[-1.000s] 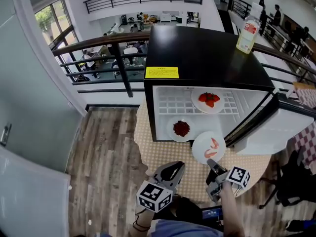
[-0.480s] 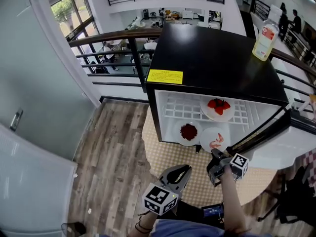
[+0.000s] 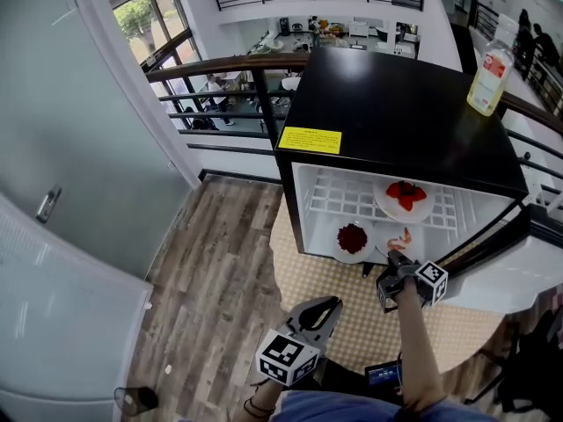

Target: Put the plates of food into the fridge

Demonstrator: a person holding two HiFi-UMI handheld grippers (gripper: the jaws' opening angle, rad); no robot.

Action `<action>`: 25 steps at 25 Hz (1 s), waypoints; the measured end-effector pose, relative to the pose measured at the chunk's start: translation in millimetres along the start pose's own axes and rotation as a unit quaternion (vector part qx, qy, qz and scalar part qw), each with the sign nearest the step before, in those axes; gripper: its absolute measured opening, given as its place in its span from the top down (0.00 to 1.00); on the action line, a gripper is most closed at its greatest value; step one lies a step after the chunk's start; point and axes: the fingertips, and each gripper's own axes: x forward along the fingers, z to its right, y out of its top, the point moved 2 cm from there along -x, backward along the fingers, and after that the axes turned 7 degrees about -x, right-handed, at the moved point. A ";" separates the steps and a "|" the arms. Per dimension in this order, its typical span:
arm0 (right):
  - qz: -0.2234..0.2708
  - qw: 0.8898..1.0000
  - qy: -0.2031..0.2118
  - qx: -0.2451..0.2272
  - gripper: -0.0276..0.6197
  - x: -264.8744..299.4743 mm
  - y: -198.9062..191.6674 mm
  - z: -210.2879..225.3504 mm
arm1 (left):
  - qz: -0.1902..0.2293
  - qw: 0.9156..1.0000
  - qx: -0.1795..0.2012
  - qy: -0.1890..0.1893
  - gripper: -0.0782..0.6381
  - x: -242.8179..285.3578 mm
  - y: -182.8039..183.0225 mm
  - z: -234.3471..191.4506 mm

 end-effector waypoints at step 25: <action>-0.015 0.966 -0.094 -0.241 0.56 9.6 0.6 -11.3 | -0.006 1.000 0.011 0.019 0.84 -33.4 -0.5 -23.3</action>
